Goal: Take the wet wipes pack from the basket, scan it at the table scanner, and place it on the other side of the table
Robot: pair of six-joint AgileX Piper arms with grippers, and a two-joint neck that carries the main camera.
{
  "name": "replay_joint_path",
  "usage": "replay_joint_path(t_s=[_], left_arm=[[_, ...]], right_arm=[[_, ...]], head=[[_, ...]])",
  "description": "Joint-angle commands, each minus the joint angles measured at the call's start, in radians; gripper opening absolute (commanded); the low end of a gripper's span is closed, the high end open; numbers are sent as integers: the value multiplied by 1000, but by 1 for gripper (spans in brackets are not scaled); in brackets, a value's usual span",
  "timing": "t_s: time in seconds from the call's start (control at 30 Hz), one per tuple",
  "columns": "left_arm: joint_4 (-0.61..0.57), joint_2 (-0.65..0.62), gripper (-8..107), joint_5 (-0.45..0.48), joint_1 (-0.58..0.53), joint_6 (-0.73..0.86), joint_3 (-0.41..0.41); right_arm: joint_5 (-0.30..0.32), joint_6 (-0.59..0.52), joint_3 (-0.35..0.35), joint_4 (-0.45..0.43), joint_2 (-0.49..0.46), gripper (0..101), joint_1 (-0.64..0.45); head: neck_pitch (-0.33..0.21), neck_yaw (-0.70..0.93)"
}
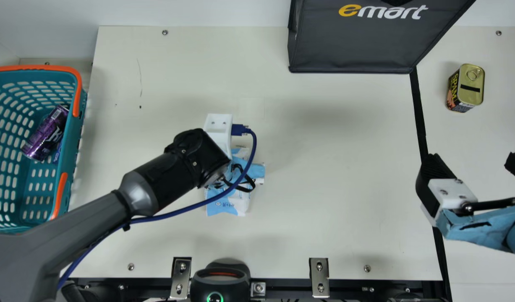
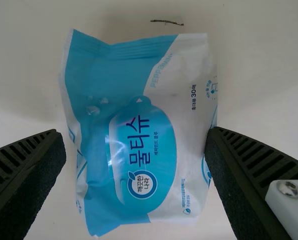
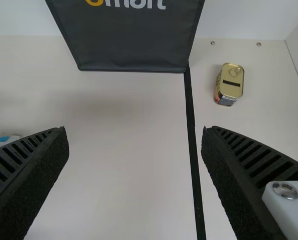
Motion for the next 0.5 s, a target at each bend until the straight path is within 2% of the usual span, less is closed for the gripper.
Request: replay_joint_path(t_s=[0.0,0.47], left_arm=[[-2,7,90,-7,1,2,3],[-21,44,90,-44,4,20,16]], right_arm=[[0,0,0,0,0,95,0],[0,0,0,0,0,95,0]], head=[[-27,2],[-27,2]])
